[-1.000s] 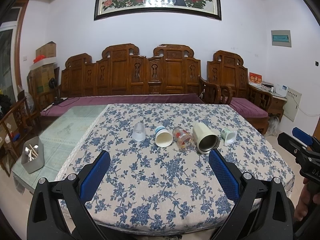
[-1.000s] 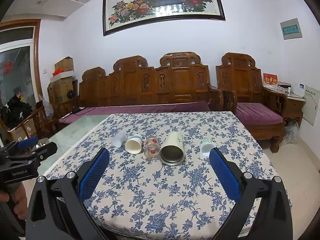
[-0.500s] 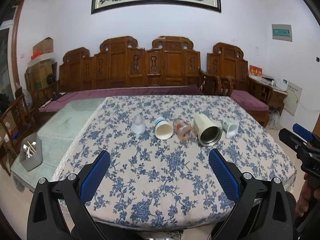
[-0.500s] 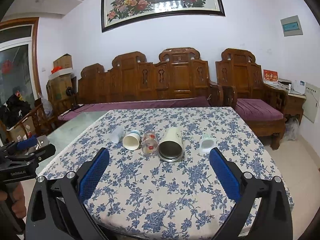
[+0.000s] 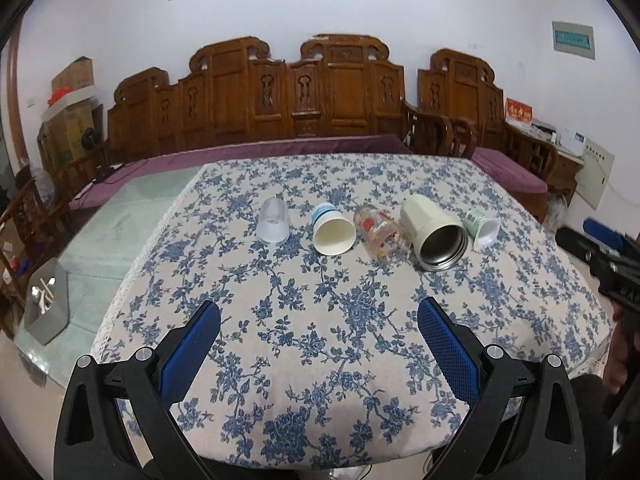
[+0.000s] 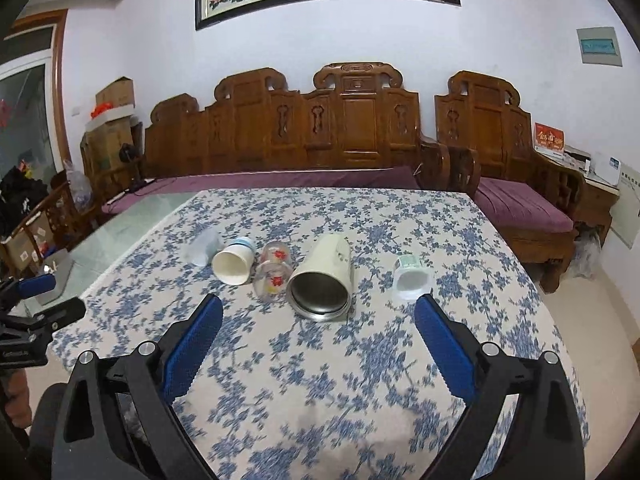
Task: Flip cup upside down
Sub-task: 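Move the right gripper to the cream cup lying on its side and grasp its body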
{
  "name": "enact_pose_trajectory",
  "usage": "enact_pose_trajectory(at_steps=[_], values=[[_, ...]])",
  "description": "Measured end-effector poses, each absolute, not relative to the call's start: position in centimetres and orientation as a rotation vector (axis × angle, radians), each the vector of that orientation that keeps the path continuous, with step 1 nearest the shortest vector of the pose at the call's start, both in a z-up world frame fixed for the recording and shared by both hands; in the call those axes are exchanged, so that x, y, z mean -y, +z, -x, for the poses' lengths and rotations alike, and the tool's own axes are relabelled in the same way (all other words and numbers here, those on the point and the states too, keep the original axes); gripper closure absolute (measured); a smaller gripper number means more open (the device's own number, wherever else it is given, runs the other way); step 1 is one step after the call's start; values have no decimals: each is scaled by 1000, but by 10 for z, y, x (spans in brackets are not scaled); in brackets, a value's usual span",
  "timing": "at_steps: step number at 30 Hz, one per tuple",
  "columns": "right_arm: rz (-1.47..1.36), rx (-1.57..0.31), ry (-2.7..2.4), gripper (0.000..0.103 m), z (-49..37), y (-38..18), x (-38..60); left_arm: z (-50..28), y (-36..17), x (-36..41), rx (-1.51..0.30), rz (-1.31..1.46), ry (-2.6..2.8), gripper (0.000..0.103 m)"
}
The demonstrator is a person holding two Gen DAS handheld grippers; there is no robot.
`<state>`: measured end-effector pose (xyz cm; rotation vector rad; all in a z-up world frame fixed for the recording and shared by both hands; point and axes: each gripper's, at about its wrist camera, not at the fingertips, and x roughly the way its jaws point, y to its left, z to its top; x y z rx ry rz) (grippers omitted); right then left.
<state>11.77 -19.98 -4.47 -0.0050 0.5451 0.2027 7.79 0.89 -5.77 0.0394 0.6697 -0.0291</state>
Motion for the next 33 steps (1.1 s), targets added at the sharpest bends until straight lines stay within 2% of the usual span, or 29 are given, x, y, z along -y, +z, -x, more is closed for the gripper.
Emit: enact_pose_trajectory(at_steps=[22,33], values=[[92,-854,246,10,-309,-96,174,-198,-138,-9,-861,-62,-111,8],[55,-1165,243,12,-399,-150,154,-234,-167,2,-896,-24,-155,8]])
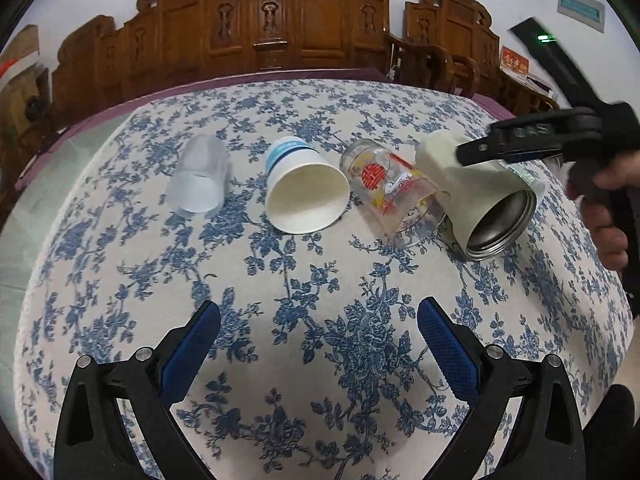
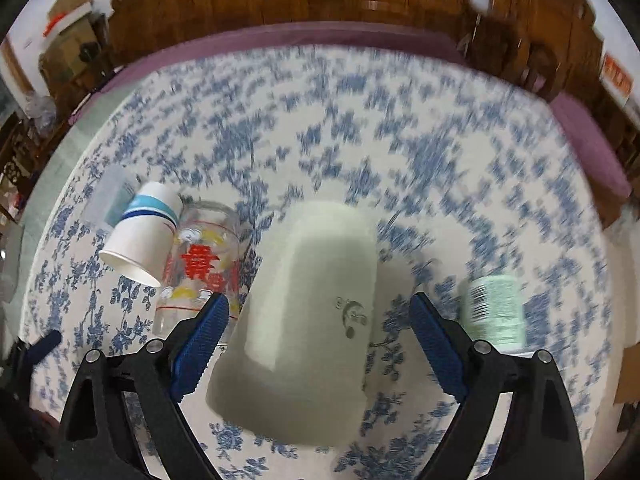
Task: Flip cup upside down
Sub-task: 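Move the right gripper to the cream cup lying on its side and grasp its body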
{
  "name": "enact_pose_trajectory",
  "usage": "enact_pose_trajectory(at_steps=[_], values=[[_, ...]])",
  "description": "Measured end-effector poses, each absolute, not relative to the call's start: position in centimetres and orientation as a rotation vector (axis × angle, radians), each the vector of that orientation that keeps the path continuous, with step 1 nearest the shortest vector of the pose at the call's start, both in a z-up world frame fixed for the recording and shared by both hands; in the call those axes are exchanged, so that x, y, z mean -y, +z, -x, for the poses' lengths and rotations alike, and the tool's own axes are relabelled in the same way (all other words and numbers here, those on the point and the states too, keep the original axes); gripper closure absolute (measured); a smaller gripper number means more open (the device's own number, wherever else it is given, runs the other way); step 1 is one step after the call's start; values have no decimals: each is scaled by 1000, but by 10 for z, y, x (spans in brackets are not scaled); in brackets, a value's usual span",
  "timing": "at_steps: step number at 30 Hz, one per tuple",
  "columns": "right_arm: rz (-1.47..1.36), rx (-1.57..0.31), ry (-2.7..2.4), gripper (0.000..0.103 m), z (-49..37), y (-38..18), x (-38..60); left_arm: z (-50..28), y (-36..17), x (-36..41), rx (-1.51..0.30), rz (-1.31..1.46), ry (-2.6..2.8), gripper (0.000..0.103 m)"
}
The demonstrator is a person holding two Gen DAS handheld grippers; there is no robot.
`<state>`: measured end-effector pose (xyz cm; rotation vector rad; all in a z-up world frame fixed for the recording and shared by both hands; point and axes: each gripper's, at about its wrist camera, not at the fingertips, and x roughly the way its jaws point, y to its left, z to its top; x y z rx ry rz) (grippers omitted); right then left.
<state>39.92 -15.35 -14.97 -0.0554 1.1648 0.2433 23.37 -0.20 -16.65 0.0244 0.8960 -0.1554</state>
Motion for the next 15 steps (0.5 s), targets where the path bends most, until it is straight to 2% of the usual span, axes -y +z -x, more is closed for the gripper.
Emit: enact_pose_trajectory(at_steps=[7,15], values=[[-68,-1295,252,13,-420,-171,160,-227,-165,5,-900,-8,-176,8],[-67,-1353,250,21,-429,-179,153,-219,-147,8,-874,5,-187,8]])
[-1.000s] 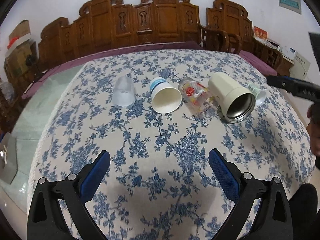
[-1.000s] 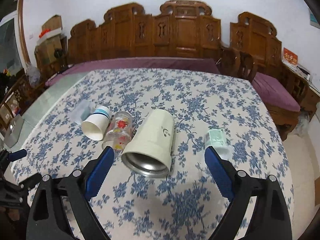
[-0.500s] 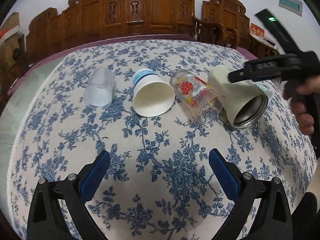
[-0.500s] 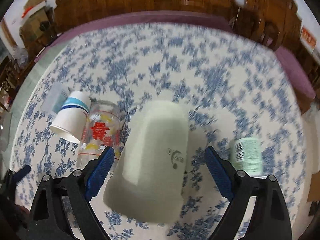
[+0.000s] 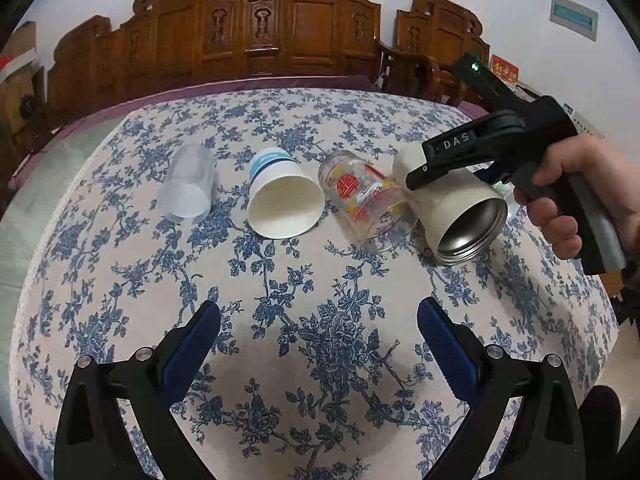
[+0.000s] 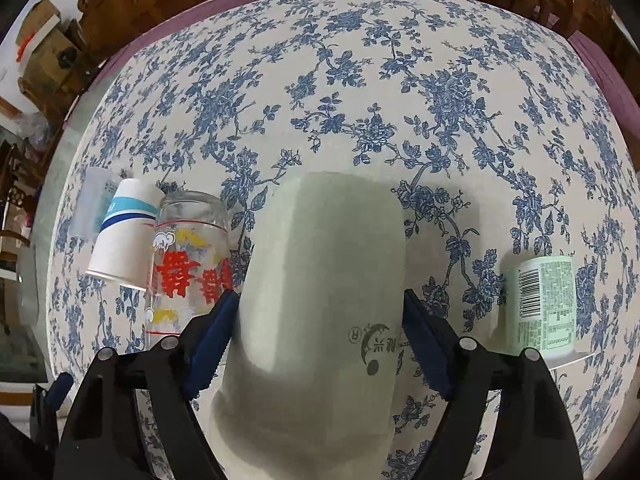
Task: Flip cup upside down
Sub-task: 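Move the right gripper to the cream cup lying on its side and grasp its body, then lift the cream cup with the right gripper and swing it toward the left tool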
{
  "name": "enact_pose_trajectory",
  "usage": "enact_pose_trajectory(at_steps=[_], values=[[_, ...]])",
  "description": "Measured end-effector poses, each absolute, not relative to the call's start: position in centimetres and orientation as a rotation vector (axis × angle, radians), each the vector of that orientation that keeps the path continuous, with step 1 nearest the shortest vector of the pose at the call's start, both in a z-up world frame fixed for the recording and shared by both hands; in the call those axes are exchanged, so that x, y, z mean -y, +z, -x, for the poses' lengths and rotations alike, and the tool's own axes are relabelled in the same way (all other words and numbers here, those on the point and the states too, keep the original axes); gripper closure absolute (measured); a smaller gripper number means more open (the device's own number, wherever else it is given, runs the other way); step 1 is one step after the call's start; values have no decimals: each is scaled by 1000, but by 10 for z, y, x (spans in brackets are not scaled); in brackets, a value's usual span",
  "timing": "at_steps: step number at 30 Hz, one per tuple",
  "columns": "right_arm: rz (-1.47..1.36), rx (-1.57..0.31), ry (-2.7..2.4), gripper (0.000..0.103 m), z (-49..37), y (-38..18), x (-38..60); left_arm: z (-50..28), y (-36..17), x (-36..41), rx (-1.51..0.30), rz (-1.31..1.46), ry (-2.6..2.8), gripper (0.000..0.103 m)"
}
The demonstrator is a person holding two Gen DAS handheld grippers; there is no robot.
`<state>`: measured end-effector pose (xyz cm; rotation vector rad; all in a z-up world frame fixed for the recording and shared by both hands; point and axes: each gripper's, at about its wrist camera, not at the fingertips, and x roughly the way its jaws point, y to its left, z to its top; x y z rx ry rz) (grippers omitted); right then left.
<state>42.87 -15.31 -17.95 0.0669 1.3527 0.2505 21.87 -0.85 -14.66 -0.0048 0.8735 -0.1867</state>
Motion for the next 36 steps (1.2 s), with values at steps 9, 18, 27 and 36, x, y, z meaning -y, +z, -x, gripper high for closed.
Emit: enact_pose_trajectory(at_steps=[9,18,27,36], values=[[-53,-1310,289,23,-384,-165,167,-191,-132,0,-860,16,-180,8],[-54,-1267,412,25,-318,-144,151,-166,-122,-13,-848,10,-153,8],[-20,-1283,581,25,-272,-128,98,-134,-111,-46,-832,51,-99,8],[10,-1372,635,25,-266,-153,47,-125,-107,-83,-840,82,-30,8]])
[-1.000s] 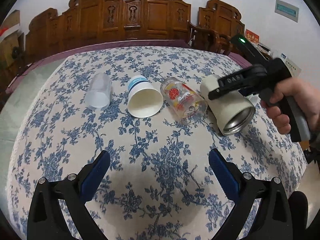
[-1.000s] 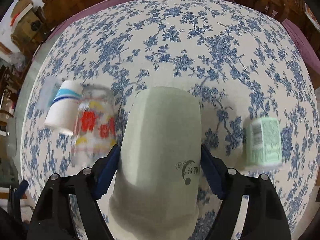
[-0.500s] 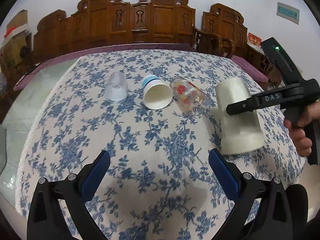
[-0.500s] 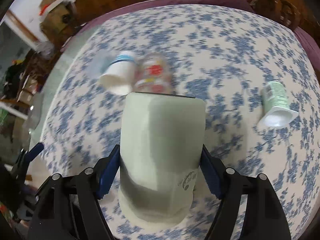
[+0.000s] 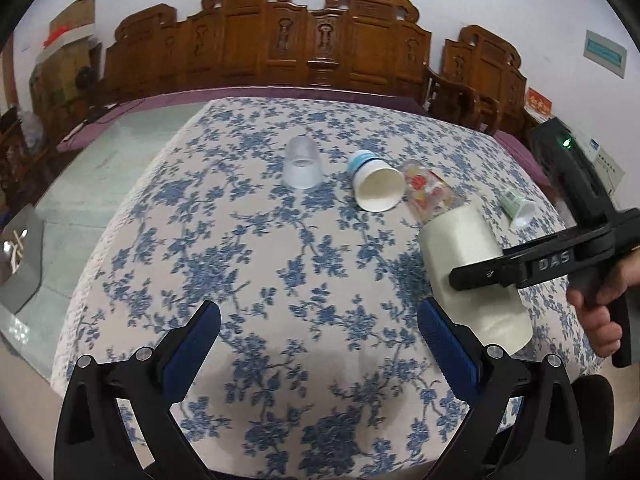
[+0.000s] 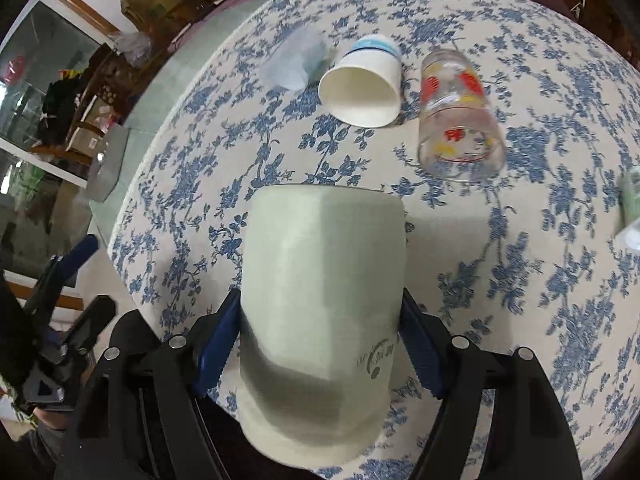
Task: Flip cup upside down
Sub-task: 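Lift the cream cup with the right gripper and swing it toward the left tool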
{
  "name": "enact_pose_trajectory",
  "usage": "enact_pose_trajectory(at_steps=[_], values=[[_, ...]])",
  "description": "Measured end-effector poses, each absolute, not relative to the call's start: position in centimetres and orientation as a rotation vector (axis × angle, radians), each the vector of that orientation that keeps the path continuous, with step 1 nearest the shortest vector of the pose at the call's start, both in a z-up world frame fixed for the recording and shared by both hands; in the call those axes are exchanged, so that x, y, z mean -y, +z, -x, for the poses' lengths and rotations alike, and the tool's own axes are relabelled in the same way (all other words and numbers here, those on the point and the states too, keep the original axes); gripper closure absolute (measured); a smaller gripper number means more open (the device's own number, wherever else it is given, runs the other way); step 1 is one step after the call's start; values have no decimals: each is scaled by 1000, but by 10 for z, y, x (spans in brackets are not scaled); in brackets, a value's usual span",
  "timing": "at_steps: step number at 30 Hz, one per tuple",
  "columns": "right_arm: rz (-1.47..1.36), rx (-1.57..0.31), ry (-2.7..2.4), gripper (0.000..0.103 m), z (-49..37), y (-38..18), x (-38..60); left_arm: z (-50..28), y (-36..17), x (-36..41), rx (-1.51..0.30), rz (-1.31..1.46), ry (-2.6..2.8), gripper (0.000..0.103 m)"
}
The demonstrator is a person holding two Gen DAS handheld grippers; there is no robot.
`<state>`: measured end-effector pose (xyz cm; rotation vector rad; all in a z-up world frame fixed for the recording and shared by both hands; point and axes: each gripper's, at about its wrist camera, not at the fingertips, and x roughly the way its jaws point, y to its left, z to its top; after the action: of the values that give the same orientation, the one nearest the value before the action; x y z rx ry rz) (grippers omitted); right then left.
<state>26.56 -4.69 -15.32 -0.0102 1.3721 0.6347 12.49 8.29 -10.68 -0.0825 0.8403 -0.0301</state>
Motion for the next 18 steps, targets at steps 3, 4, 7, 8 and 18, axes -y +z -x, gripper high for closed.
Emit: enact_pose_trajectory(at_steps=[3,4,7,8,18], values=[[35,-1374,602,25,-271,-164,41,-126,-104,-88,-842,86,-21,8],[44,-1374,588,25,-272,-167,41,-127,-104,-88,-843,86,-22,8],[8,-1324,589,25,-274,-164,48,-129,-101,-87,-850,83,-18,8],[-2,-1302,594,25,-272,-159,53,-130,-101,-86,-855,82,-18,8],[-36,-955,475,6,-209,-96,143,-149,-97,-48,-913,53,-63,8]])
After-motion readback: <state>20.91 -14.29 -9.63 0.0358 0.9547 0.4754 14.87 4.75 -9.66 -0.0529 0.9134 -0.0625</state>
